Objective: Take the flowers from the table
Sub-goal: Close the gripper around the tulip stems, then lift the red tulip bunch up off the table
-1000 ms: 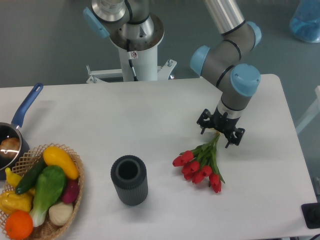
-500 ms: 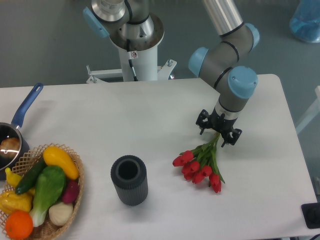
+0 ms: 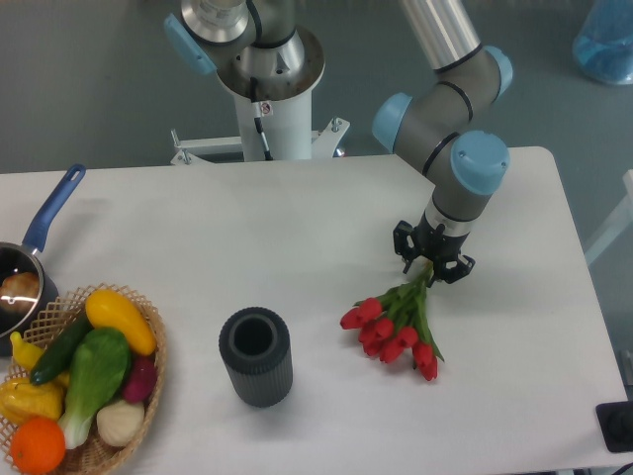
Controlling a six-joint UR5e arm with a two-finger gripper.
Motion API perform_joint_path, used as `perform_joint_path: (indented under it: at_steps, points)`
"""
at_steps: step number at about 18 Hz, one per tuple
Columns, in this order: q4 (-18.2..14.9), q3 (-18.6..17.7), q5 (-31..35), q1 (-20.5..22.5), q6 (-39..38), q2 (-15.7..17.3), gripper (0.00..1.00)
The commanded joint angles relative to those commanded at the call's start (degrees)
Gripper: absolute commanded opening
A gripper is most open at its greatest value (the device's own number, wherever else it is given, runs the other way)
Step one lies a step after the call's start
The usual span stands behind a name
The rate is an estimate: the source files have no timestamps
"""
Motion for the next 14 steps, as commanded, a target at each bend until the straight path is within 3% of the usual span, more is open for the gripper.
perform_joint_path:
  at_steps: [4,8,14]
  points:
    - [-0.1,0.5,-0.2,0.2,0.2,0.3,0.32]
    - [-0.1,1.1,0.0,0.1,-0.3,0.3,0.19]
    - [-0.2,1.8,-0.3,0.2,-0.3,0.4,0.18]
